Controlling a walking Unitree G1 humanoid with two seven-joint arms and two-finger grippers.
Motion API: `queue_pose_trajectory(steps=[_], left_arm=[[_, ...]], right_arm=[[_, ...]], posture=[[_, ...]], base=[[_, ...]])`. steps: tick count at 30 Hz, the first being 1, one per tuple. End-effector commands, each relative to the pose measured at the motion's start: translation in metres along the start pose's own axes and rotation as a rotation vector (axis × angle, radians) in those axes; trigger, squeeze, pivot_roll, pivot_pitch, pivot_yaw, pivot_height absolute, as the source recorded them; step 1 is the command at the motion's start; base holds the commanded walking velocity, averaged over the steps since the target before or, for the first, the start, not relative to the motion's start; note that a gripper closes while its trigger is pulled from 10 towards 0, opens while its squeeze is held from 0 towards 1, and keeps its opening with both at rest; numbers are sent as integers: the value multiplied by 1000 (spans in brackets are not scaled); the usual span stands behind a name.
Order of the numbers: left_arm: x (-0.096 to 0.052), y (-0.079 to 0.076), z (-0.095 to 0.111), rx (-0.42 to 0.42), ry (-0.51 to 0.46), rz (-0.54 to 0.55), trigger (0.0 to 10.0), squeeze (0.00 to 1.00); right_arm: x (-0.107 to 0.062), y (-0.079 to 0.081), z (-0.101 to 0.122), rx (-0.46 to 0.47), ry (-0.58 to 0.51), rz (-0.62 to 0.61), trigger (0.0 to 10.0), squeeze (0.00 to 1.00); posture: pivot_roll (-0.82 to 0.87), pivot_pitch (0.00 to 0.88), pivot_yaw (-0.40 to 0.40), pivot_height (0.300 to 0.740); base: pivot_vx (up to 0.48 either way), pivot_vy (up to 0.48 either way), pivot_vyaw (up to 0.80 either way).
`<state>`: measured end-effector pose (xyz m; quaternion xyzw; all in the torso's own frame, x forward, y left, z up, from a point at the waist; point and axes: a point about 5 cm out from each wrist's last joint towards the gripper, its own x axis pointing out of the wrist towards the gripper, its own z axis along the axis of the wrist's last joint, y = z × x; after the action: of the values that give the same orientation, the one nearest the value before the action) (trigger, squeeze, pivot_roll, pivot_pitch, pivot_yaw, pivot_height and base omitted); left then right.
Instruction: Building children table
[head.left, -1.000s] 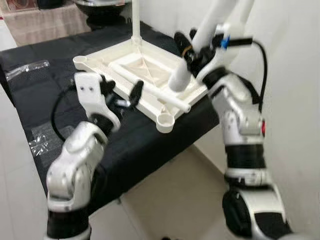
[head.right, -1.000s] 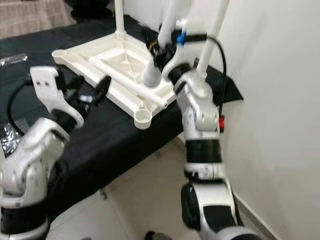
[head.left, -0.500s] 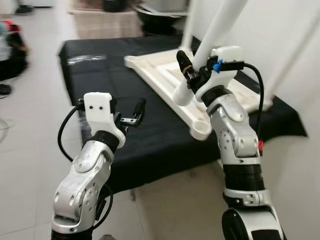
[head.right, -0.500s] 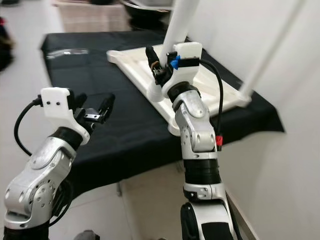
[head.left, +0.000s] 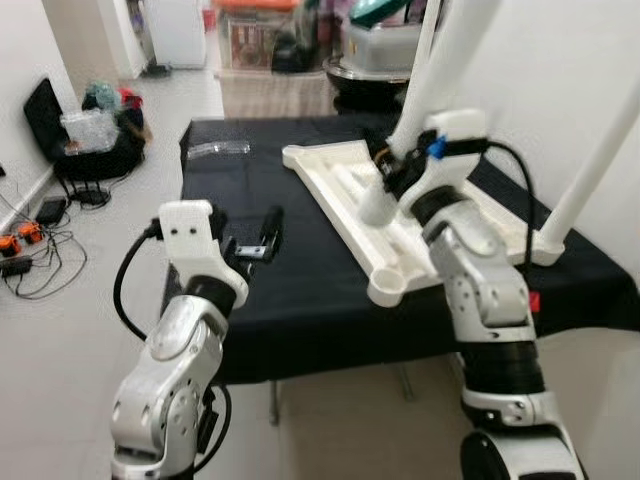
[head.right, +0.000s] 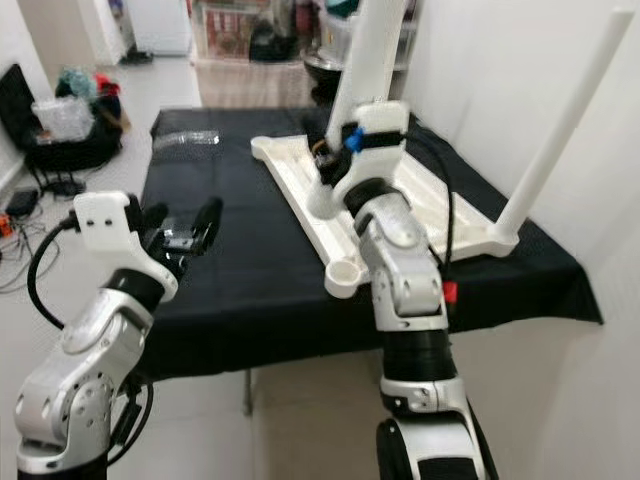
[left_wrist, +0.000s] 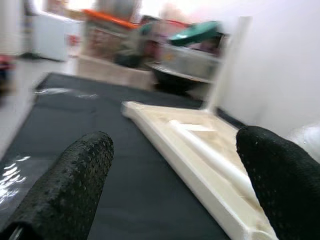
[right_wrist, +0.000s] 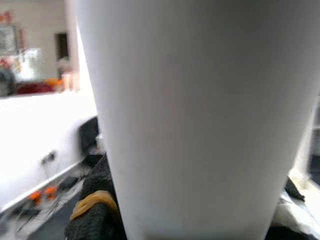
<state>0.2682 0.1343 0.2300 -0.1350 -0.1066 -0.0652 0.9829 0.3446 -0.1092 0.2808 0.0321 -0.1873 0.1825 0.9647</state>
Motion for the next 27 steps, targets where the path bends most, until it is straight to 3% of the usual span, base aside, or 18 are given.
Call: queue_pose_trajectory(steps=[1,7,12,17,18,19,20,22,23,27], left_arm=[[0,0,-4,-12,22,9,10000,0],[-1,1,-3,-35,12,21,10000,0],[-4,-3,-4,31,20,15,10000,0],[-7,-5,-6,40,22,17,10000,0],[-14,-9,-6,91,11,14,10000,0],[-14,-9,-6,91,11,14,10000,0],[-28,-15,-7,202,-5,12,10000,0],[-28,-15,-7,202,-5,12,10000,0],[-40,-16,-15,284,15,-5,10000,0],[-50,-17,-24,286,64,-11,10000,0]], right_arm=[[-1,-4,2,-6,-4,-8,10000,0],[-3,-4,1,-13,2,-15,10000,0],[-9,-1,0,-46,-15,-19,10000,0],[-15,3,-3,-38,-16,1,10000,0],[-28,5,-7,-31,-10,-4,10000,0],[-28,5,-7,-31,-10,-4,10000,0],[-56,6,-16,-51,22,-31,10000,0],[-56,6,-16,-51,22,-31,10000,0],[-78,6,-28,-83,87,-39,10000,0],[-97,8,-37,-103,142,-21,10000,0]], posture=[[35,47,-105,740],[36,59,-105,740],[34,73,-106,740],[36,79,-106,740],[36,87,-103,740],[36,87,-103,740],[29,95,-99,740],[29,95,-99,740],[24,100,-97,740],[21,110,-92,740]], base=[[0,0,0],[0,0,0],[0,0,0],[0,0,0],[0,0,0],[0,0,0],[0,0,0],[0,0,0],[0,0,0],[0,0,0]])
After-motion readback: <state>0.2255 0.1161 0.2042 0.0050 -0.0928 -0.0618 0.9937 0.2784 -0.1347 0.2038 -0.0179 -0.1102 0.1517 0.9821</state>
